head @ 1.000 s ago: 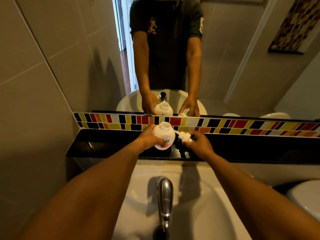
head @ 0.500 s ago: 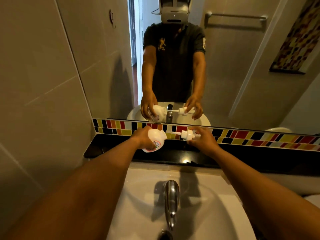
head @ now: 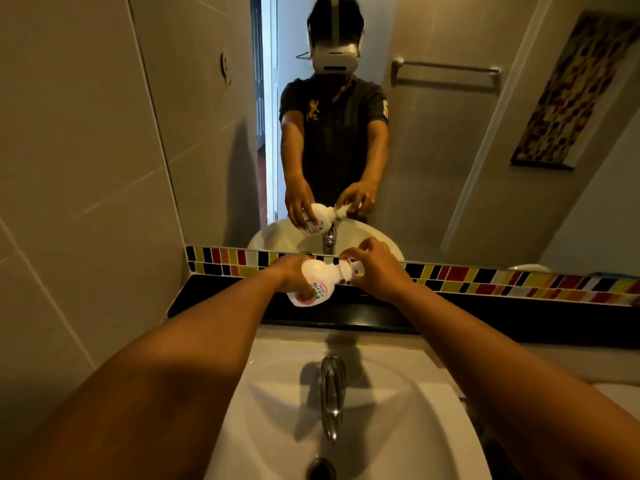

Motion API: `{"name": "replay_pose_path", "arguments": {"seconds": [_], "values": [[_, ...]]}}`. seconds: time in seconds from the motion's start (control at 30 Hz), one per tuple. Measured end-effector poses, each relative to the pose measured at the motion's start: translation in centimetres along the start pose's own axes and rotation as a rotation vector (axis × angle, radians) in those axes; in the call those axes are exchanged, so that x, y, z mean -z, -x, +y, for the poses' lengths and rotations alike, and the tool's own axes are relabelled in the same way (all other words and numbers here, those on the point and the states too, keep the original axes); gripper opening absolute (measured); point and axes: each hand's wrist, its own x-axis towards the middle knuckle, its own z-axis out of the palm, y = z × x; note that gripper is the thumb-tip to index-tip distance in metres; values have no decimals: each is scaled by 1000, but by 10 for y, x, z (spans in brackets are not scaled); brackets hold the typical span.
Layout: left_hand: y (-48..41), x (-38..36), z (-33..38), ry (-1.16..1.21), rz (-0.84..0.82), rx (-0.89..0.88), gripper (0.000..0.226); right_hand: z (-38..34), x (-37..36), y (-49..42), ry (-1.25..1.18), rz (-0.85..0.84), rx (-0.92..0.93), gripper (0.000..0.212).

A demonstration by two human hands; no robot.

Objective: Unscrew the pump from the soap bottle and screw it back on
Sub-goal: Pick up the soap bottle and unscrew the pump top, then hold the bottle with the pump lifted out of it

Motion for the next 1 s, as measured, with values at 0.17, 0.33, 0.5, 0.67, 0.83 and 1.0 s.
{"name": "replay_pose_path", "arguments": {"seconds": [0.17,0.33,0.5,0.67,0.83,1.0], "values": [[3,0,8,5,-10,-24,73,-4,2,6,11,4,21,52],[3,-2,13,28,-29,-33,70,-5,2,6,-38,-37,24,51],[4,-3,6,115,-39,-34,70,-8,16,1,-449,-94,-143,83],[4,-3,2,188,-67,-57,67,-9,32,-4,-851,-77,-304,88],[4,-1,4,322,-63,-53,58,-11,31,1,-1141,-26,-359,75],[3,3,9,398,-72,-61,54,-12,19,8,-1172,-26,-354,52]]}}
